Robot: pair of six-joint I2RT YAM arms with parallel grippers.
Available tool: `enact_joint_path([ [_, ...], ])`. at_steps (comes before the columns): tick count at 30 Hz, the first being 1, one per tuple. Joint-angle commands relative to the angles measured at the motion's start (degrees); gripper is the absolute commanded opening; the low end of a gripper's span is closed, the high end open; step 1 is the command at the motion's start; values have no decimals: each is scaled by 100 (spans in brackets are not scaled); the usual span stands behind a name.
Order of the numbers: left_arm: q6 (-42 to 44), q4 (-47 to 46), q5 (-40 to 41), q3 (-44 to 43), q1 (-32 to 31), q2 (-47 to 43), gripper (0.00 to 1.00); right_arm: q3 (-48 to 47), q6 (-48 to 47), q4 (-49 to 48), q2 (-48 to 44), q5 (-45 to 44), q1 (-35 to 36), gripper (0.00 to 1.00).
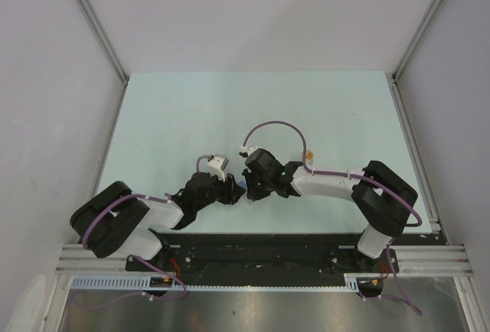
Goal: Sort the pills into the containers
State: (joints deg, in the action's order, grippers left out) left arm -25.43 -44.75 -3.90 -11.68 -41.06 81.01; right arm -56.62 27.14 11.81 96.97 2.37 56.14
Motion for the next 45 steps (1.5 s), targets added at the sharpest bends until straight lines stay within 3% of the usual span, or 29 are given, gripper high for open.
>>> enact_joint_path([
  [1,21,107,-129,87,36,90,53,133,11,506,42,-237,64,2],
  [26,12,2,-190,26,36,283,53,529,389,313,-152,-1186,459,0],
  [45,-50,-7,-199,96,36,143,52,380,125,102,-889,-993,398,0],
])
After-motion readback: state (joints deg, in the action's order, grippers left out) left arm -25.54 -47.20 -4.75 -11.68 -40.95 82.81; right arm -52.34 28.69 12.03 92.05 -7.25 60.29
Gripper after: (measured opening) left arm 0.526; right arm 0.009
